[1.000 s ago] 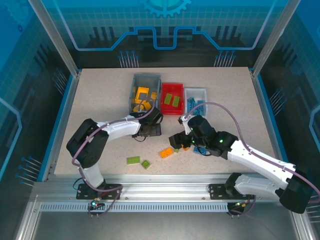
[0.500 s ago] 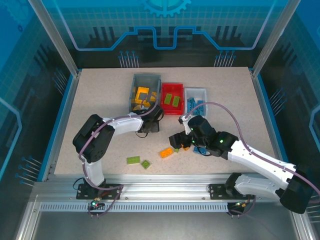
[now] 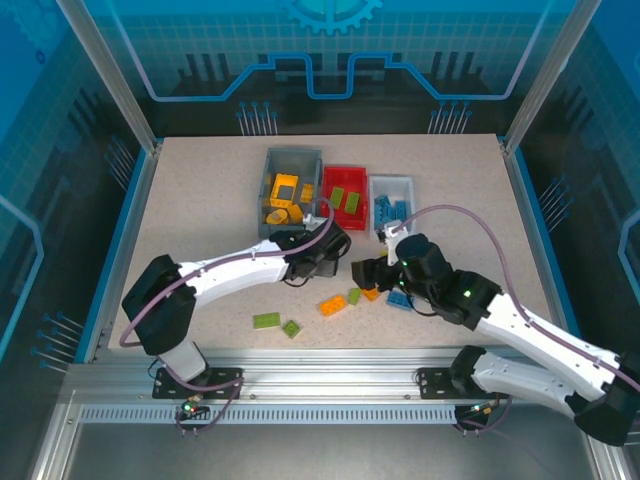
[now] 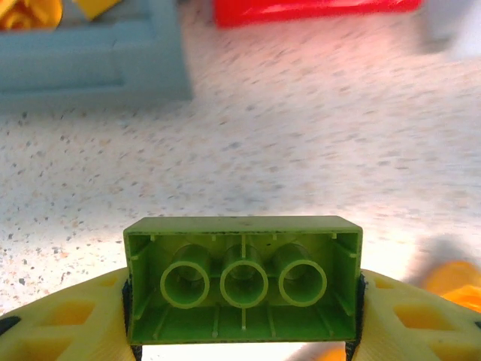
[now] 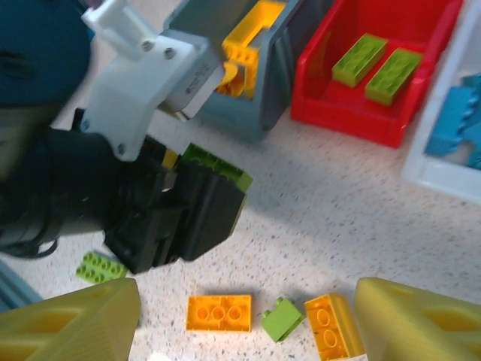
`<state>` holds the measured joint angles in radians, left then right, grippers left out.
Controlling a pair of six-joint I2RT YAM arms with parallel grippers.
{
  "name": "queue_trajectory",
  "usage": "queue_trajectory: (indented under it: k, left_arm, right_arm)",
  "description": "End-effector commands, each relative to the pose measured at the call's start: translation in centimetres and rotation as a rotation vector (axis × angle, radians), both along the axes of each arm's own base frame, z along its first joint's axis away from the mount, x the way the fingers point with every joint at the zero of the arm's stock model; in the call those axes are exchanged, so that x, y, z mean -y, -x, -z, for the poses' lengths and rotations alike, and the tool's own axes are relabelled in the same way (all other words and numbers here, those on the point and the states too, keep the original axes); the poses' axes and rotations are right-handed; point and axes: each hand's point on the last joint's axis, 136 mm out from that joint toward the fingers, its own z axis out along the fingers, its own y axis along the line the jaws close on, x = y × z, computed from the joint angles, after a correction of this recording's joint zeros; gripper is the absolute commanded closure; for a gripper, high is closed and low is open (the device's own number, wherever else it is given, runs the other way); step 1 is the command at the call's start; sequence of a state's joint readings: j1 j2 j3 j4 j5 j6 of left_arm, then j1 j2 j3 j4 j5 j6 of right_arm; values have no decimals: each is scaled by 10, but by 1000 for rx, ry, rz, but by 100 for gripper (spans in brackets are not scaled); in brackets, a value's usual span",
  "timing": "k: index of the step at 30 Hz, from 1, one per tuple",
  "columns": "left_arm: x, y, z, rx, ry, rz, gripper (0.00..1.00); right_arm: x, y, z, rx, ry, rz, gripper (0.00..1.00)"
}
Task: Sort the legos into containers by color
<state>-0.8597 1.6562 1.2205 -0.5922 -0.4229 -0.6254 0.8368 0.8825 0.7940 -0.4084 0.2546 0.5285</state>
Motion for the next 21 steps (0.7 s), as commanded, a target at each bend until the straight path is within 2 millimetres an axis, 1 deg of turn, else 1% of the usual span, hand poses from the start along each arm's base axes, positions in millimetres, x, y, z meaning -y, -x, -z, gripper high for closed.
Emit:
queue_trajectory:
  k: [1, 4, 5, 8, 12, 15, 17, 21]
  left_arm:
    - [6, -12, -38, 43, -3, 16, 50]
    - [23, -35, -55, 78, -3, 54, 49]
    - [28, -45, -56, 75, -5, 55, 49]
    - [34, -76, -52, 52, 7, 24, 49]
    - [35, -114, -41, 30, 10, -32, 48]
    - [36, -139, -33, 11, 12, -72, 49]
    - [36, -151, -22, -11, 10, -85, 49]
    - [43, -161, -2, -54, 16, -86, 49]
  right_arm:
    - [27, -10, -6, 28, -28, 166, 24]
    - [35, -18, -17, 33, -79, 221, 24]
    - [37, -21, -21, 34, -90, 234, 24]
    - [40, -26, -30, 38, -111, 251, 24]
    - [44, -29, -31, 30, -122, 263, 24]
    - [46, -28, -25, 12, -124, 266, 24]
    - [47, -28, -18, -7, -122, 269, 24]
    - [49, -27, -11, -36, -128, 271, 24]
